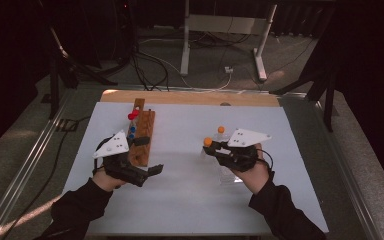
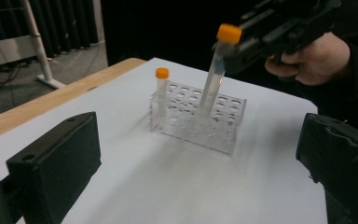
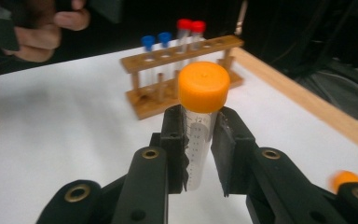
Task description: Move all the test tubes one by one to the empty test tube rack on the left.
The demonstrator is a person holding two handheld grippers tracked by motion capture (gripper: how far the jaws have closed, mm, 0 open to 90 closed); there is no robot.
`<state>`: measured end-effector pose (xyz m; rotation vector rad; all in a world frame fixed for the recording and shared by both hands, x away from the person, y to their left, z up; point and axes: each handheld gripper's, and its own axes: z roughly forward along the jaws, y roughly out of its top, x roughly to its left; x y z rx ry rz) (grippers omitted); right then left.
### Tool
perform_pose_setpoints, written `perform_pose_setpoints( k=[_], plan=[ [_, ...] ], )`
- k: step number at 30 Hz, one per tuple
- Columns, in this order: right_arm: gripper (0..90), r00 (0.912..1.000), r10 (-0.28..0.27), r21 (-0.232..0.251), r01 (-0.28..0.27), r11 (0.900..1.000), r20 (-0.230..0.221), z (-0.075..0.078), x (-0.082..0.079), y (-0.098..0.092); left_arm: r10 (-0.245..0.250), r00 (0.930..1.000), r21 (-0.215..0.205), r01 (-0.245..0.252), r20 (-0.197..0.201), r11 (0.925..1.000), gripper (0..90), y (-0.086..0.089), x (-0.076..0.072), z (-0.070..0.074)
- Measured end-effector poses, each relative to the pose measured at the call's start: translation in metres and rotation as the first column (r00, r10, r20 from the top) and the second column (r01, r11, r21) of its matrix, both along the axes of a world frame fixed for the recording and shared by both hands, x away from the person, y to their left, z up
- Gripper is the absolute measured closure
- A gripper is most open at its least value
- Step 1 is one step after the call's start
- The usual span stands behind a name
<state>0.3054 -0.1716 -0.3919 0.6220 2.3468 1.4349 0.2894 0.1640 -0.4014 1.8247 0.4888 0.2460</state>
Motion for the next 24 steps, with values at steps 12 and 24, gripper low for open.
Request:
perform_pose_setpoints(
  k=[12,24],
  plan=[
    [75.2,0.9944,0.104,-0.016,-0.104,0.994,-0.020,-0.010,-0.013,0.034,-0.055,0.9984,0.015,0.054,0.012,0.9984,10.7,-0.036,0.004,0.002],
    [75.2,0.9899,0.133,-0.026,-0.135,0.991,-0.048,-0.019,-0.016,0.047,-0.076,0.9957,0.038,0.074,0.053,0.9965,50.0,-0.052,0.003,-0.004]
  ],
)
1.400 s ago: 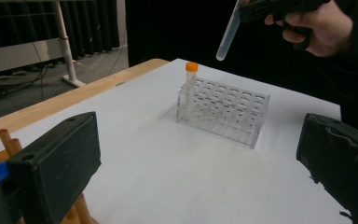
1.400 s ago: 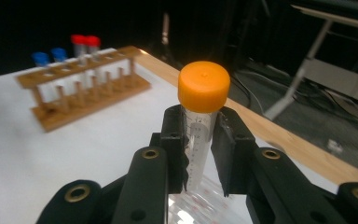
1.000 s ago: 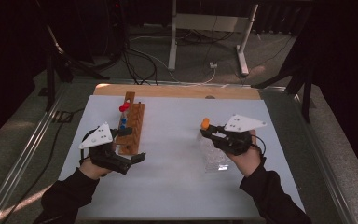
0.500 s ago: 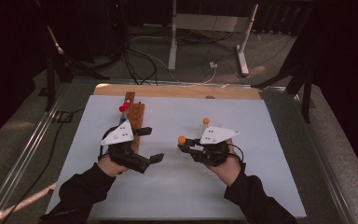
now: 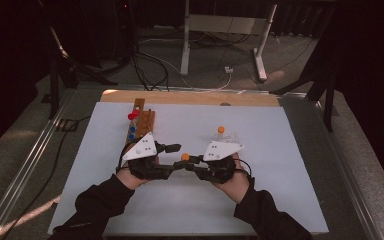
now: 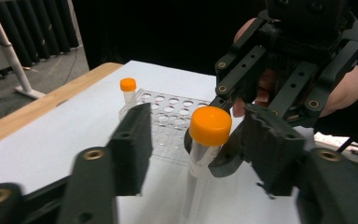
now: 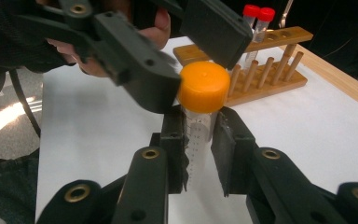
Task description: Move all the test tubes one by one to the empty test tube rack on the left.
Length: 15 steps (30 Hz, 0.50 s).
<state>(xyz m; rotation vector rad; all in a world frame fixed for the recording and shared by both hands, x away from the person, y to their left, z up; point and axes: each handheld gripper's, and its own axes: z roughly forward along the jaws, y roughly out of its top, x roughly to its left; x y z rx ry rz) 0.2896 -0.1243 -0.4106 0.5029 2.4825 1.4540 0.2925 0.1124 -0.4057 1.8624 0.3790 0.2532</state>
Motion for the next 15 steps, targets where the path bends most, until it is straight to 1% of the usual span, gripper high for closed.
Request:
perform_pose_setpoints(
  k=[3,8,11,15],
  plan=[
    [75.2,1.0000,-0.001,-0.003,0.001,1.000,0.001,-0.0002,0.0004,0.0008,0.006,0.9999,0.004,-0.006,0.015,1.0000,58.4,-0.0018,0.0001,0.0000],
    [75.1,0.9999,-0.010,-0.004,0.010,1.000,0.002,0.0001,0.0018,0.0012,-0.002,0.9997,0.009,0.002,0.025,1.0000,66.6,-0.0041,-0.0003,0.0001],
    [75.2,0.9999,-0.016,-0.008,0.016,1.000,0.000,0.0001,0.0021,0.0019,-0.004,0.9995,0.011,0.003,0.031,0.9999,69.8,-0.0053,-0.0004,0.0003],
    [75.1,0.9997,-0.025,-0.008,0.025,1.000,0.004,0.0002,0.0024,0.0024,0.002,0.9990,0.019,-0.003,0.044,0.9998,70.9,-0.0057,-0.0003,0.0008]
  ],
)
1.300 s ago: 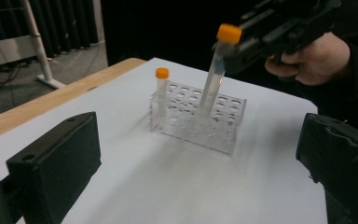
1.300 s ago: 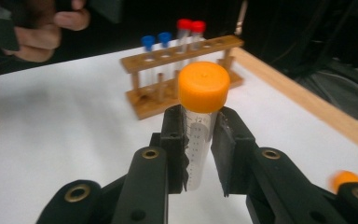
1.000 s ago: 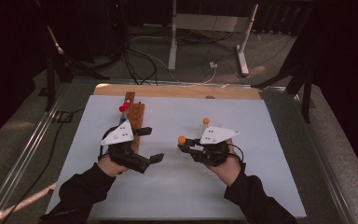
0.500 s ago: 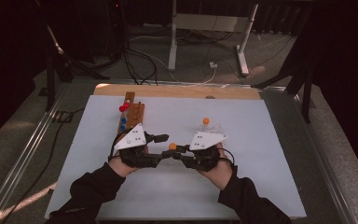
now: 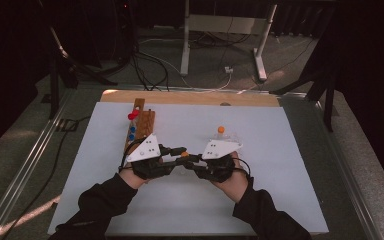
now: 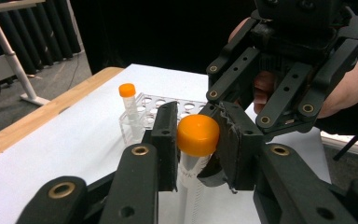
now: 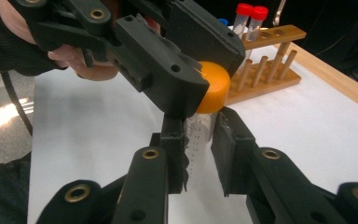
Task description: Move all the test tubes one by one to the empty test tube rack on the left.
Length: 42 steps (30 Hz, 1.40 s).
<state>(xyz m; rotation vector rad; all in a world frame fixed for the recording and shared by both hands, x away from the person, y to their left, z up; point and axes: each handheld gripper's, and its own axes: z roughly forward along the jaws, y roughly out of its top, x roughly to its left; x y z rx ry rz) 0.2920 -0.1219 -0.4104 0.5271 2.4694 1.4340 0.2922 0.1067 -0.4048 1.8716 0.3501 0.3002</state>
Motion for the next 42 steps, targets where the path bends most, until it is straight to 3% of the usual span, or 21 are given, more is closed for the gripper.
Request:
perform_pose_setpoints(
  k=[4,6,9,12,16,22,24,29,34,42],
  plan=[
    [74.8,1.0000,-0.006,0.005,0.006,1.000,0.002,0.000,0.000,0.001,-0.001,0.9999,0.010,0.001,0.010,1.0000,71.4,0.000,0.000,0.002],
    [73.2,0.9999,-0.010,0.015,0.010,1.000,0.002,0.001,0.000,0.001,-0.006,1.0000,-0.005,0.006,0.001,1.0000,71.6,0.002,0.002,0.004],
    [62.7,0.9994,-0.035,0.030,0.035,0.999,0.004,0.003,0.000,-0.001,0.010,0.9999,-0.012,-0.010,0.005,0.9999,71.7,0.007,0.005,0.010],
    [41.1,0.9977,-0.068,0.063,0.067,0.996,0.009,0.005,-0.001,-0.006,0.031,0.9995,-0.021,-0.031,0.005,0.9993,71.7,0.014,0.011,0.019],
    [19.3,0.9945,-0.104,0.102,0.102,0.990,0.012,0.008,-0.005,-0.012,0.063,0.9980,-0.032,-0.062,0.013,0.9975,71.8,0.023,0.018,0.030],
    [4.0,0.9949,-0.100,0.124,0.097,0.987,0.014,0.011,-0.013,-0.021,0.108,0.9940,-0.055,-0.107,0.018,0.9928,71.8,0.035,0.030,0.046],
    [0.8,0.9964,-0.084,0.136,0.081,0.987,0.015,0.012,-0.014,-0.025,0.127,0.9917,-0.062,-0.125,0.022,0.9902,71.7,0.040,0.035,0.051],
    [0.0,0.9950,-0.099,0.205,0.095,0.974,0.009,0.015,-0.018,-0.038,0.178,0.9835,-0.070,-0.175,0.035,0.9821,71.7,0.052,0.047,0.059],
    [0.0,0.9888,-0.132,0.206,0.115,0.972,0.070,0.015,-0.022,-0.045,0.236,0.9713,-0.095,-0.232,0.030,0.9680,71.7,0.069,0.065,0.064],
    [0.0,0.9828,-0.161,0.199,0.140,0.970,0.090,0.014,-0.022,-0.050,0.317,0.9482,-0.103,-0.314,0.015,0.9438,71.7,0.088,0.094,0.066]
  ],
)
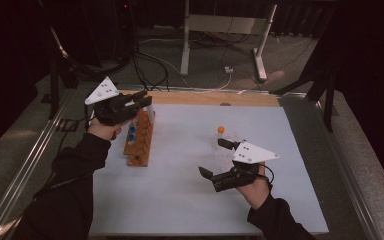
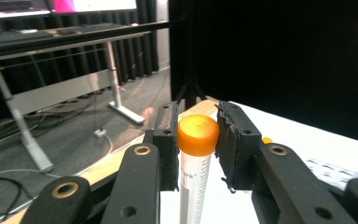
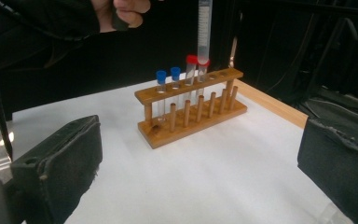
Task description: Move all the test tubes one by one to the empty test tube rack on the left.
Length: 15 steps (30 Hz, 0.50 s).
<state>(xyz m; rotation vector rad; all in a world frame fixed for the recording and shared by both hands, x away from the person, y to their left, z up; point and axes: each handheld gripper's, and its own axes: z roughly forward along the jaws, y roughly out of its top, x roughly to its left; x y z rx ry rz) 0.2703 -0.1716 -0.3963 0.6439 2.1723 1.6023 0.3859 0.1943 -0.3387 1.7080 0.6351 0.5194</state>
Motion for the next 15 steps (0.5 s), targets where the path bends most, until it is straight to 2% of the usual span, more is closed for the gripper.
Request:
perform_pose_setpoints(
  k=[2,9,15],
  plan=[
    [0.0,1.0000,0.003,0.003,-0.003,1.000,0.004,0.000,-0.001,0.000,0.016,0.9999,-0.009,-0.016,-0.006,0.9998,71.7,0.004,0.007,-0.002],
    [0.0,0.9999,0.012,0.002,-0.012,1.000,0.008,0.001,-0.002,0.000,0.084,0.9961,0.003,-0.084,-0.029,0.9965,71.7,0.013,0.030,-0.012],
    [0.0,0.9999,0.011,-0.002,-0.011,1.000,0.011,0.001,-0.002,-0.001,0.147,0.9881,-0.003,-0.147,-0.045,0.9891,71.7,0.023,0.045,-0.023]
  ],
)
